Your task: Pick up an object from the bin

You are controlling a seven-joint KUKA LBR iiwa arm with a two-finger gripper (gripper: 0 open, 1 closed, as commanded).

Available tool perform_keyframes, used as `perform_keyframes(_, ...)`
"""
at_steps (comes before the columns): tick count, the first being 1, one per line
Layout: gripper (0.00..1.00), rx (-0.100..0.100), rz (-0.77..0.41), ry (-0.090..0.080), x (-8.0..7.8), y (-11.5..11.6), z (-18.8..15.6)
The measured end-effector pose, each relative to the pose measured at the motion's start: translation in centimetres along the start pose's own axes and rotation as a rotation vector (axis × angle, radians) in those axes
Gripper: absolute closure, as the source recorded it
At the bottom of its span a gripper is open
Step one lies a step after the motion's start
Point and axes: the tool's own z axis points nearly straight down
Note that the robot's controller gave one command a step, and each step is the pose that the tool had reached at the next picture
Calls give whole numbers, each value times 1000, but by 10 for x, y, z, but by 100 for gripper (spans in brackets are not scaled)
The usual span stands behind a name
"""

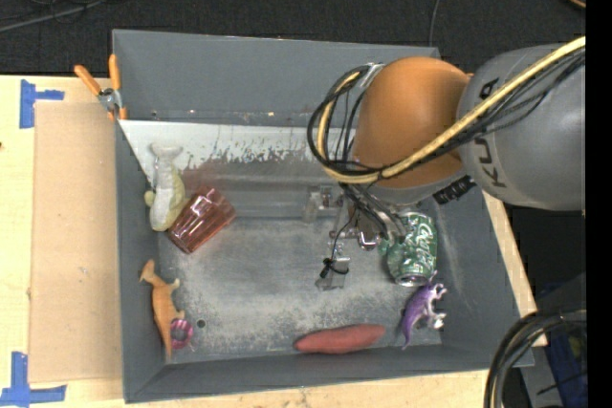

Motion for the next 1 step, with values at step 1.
perform_keyframes(1, 0, 0, 2, -8, -2, 0, -5)
